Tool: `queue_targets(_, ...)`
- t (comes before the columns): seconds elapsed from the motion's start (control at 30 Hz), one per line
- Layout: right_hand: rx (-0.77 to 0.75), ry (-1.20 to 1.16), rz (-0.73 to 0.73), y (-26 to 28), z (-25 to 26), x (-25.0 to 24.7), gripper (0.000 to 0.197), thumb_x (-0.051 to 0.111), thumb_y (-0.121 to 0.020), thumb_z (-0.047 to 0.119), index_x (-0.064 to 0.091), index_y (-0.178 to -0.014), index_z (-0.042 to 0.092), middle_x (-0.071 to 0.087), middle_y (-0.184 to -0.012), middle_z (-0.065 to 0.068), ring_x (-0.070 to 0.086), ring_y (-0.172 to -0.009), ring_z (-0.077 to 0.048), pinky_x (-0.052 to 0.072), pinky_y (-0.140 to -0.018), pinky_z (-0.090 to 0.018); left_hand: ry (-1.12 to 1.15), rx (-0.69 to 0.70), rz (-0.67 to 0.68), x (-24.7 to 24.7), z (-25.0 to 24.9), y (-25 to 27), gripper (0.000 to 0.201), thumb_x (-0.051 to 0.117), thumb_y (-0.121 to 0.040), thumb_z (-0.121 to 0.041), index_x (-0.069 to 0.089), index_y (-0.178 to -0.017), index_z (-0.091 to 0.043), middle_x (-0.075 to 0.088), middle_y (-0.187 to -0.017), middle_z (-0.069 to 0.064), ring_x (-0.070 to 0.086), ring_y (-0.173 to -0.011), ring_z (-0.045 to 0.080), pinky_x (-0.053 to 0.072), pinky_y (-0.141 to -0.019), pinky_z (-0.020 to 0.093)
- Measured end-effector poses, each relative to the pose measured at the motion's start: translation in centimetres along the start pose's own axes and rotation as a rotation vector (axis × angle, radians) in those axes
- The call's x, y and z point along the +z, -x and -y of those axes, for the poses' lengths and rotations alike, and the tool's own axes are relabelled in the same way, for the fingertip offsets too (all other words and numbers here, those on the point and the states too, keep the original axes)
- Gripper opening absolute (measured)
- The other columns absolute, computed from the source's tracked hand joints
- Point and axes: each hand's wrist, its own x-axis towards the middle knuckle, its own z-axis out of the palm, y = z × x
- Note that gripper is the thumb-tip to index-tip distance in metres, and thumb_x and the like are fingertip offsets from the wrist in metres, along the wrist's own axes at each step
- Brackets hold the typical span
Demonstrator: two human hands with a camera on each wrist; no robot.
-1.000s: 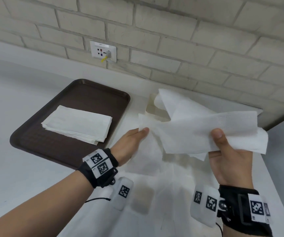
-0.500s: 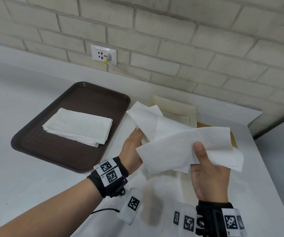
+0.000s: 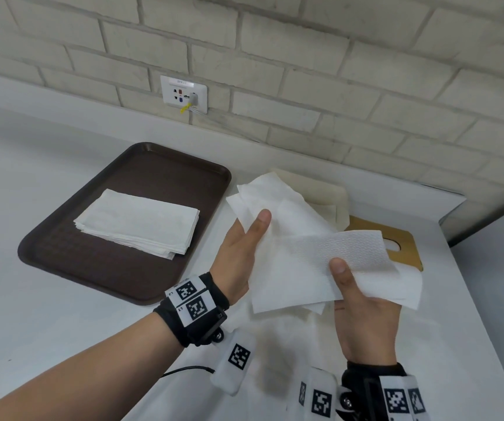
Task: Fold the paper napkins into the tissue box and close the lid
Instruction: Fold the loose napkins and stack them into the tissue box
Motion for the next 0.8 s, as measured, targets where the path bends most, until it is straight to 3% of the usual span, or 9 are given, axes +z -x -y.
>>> queue_targets(0.13, 0.015, 0.002, 0.035, 0.4, -0.2, -0.2, 0.045, 0.091, -0.058, 0.051, 0.077, -0.102, 0.049, 0.075, -0.120, 0.007, 0.068, -0.119, -0.017, 0.044, -0.112, -0.055, -0.004, 0.028, -0.104, 0.1, -0.2, -0.5, 0.025, 0.053, -0.108, -0.028, 0.069, -0.123, -0.019, 0.076, -0.121, 0.008, 0.073, -0.112, 0.027, 0.056, -0.097, 0.045)
queue_targets(0.27, 0.044, 0.028, 0.052, 0.7, -0.5, -0.8, 0.064, 0.093, -0.049, 0.065, 0.076, -0.107, 0.047, 0.075, -0.122, 0.005, 0.067, -0.120, -0.020, 0.044, -0.112, -0.056, -0.054, 0.074, -0.148, 0.1, -0.4, -0.7, 0.021, 0.054, -0.108, -0.023, 0.074, -0.111, -0.020, 0.079, -0.111, 0.005, 0.076, -0.102, 0.022, 0.059, -0.086, 0.037)
queue_targets(0.33, 0.049, 0.039, 0.046, 0.8, -0.4, -1.1, 0.065, 0.093, -0.048, 0.066, 0.077, -0.107, 0.044, 0.075, -0.120, 0.004, 0.069, -0.118, -0.019, 0.045, -0.111, -0.055, -0.058, 0.100, -0.154, 0.1, -0.5, -0.8, 0.021, 0.053, -0.108, -0.022, 0.074, -0.112, -0.018, 0.080, -0.110, 0.004, 0.076, -0.103, 0.020, 0.060, -0.086, 0.034)
queue_targets(0.43, 0.056, 0.072, 0.007, 0.8, -0.3, -1.9, 0.067, 0.093, -0.044, 0.070, 0.077, -0.105, 0.046, 0.076, -0.118, 0.007, 0.070, -0.116, -0.016, 0.047, -0.109, -0.053, -0.071, 0.126, -0.165, 0.1, -1.0, -1.1, 0.022, 0.053, -0.108, -0.021, 0.073, -0.115, -0.016, 0.078, -0.116, 0.006, 0.074, -0.110, 0.024, 0.058, -0.096, 0.042)
queue_targets(0.5, 0.031, 0.124, -0.021, 0.7, 0.2, -2.8, 0.058, 0.092, -0.053, 0.065, 0.075, -0.106, 0.049, 0.076, -0.118, 0.010, 0.069, -0.116, -0.015, 0.047, -0.109, -0.054, -0.088, 0.157, -0.180, -0.5, -1.2, -1.7, 0.022, 0.055, -0.108, -0.022, 0.071, -0.121, -0.014, 0.076, -0.122, 0.010, 0.071, -0.116, 0.028, 0.054, -0.105, 0.050)
queue_targets(0.57, 0.022, 0.207, -0.050, 0.6, 1.6, -3.5, 0.036, 0.089, -0.068, 0.050, 0.077, -0.101, 0.047, 0.076, -0.112, 0.018, 0.069, -0.113, -0.008, 0.047, -0.109, -0.051, -0.176, 0.205, -0.171, -1.4, -1.5, -2.2, 0.025, 0.060, -0.104, -0.028, 0.069, -0.125, -0.020, 0.074, -0.126, 0.008, 0.069, -0.120, 0.029, 0.051, -0.108, 0.055)
queue_targets(0.67, 0.076, 0.339, -0.059, 0.3, 4.1, -4.4, 0.027, 0.082, -0.067, 0.044, 0.073, -0.091, 0.036, 0.073, -0.091, 0.033, 0.066, -0.099, 0.008, 0.048, -0.108, -0.042, -0.331, 0.206, -0.113, -2.9, -1.9, -2.6, 0.021, 0.062, -0.103, -0.031, 0.070, -0.121, -0.025, 0.076, -0.122, 0.002, 0.071, -0.116, 0.025, 0.054, -0.104, 0.054)
queue_targets(0.73, 0.100, 0.421, -0.018, -0.1, 5.3, -4.7, 0.040, 0.083, -0.060, 0.052, 0.076, -0.089, 0.025, 0.076, -0.088, 0.024, 0.069, -0.097, -0.002, 0.051, -0.104, -0.044, -0.342, 0.166, -0.117, -3.5, -1.6, -2.7, 0.018, 0.061, -0.105, -0.024, 0.072, -0.118, -0.019, 0.078, -0.116, 0.003, 0.074, -0.110, 0.025, 0.057, -0.099, 0.050)
queue_targets(0.8, 0.107, 0.504, 0.015, -0.5, 6.1, -4.2, 0.065, 0.084, -0.052, 0.059, 0.078, -0.087, 0.005, 0.078, -0.088, 0.000, 0.074, -0.093, -0.018, 0.055, -0.098, -0.050, -0.379, 0.129, -0.135, -4.0, -0.8, -2.7, 0.017, 0.065, -0.103, -0.023, 0.076, -0.111, -0.013, 0.079, -0.110, 0.007, 0.076, -0.104, 0.029, 0.059, -0.095, 0.050)
